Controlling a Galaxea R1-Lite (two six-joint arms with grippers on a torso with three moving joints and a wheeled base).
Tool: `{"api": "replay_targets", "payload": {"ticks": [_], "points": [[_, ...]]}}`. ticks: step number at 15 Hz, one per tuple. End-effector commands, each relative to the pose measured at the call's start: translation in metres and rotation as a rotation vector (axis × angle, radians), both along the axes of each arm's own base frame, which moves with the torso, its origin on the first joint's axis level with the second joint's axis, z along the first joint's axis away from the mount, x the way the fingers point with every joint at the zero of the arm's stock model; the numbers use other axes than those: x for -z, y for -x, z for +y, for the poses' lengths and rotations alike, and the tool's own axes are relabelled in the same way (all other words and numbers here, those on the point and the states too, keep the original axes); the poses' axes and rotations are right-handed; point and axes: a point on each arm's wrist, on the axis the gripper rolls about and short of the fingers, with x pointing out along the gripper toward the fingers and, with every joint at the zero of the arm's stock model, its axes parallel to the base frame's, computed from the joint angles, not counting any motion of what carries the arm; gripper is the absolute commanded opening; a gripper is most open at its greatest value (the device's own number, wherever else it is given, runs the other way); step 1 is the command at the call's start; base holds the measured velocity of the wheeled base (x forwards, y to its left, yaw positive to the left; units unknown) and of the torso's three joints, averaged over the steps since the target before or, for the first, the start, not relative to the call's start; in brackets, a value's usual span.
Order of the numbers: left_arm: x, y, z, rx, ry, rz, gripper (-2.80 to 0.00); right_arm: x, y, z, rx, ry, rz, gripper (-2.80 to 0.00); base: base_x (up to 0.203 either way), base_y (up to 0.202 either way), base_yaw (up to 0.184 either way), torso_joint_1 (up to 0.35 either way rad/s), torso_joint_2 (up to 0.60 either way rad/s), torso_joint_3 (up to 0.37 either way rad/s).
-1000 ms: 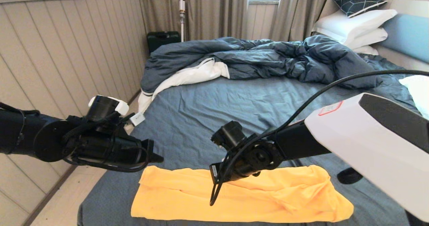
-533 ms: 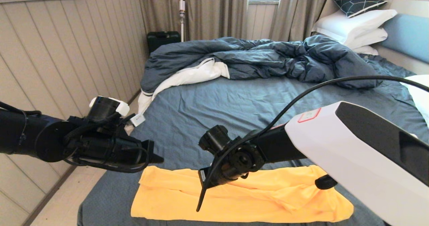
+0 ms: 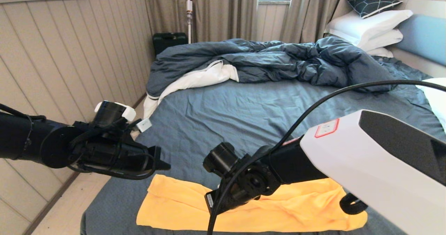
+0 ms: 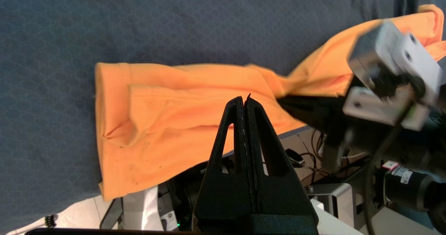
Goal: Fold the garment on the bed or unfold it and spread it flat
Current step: Fold the yellow T-shirt
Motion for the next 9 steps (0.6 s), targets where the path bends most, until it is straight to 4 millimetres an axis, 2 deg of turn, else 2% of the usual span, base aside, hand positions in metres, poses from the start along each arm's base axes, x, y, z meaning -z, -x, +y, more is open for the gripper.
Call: {"api": "replay_targets", "payload": {"ticks": [1,3,6,9], "points": [[0.004,-0.002,-0.001,0.001,-0.002,0.015,-2.8,-0.014,0.011,-0.006,-0.008,-0.014,-0.01,-2.8,0.0,0.0,0.0,0.0,0.0,0.0],[0.006,-0.004,-0.001,0.001,-0.002,0.018,-2.8,-0.019,0.01,-0.006,0.001,-0.017,-0.033,-2.8,0.0,0.0,0.0,0.0,0.0,0.0],[0.006,-0.005,-0.002,0.003,-0.004,0.013,-2.8,-0.013,-0.008,-0.006,0.041,-0.012,-0.049,-2.8,0.0,0.0,0.0,0.0,0.0,0.0],[0.001,-0.013,-0.004,0.002,0.01,-0.037,-2.8,-0.034,-0.031,-0.025,0.113,-0.058,-0.099,-2.8,0.0,0.0,0.0,0.0,0.0,0.0]]}}
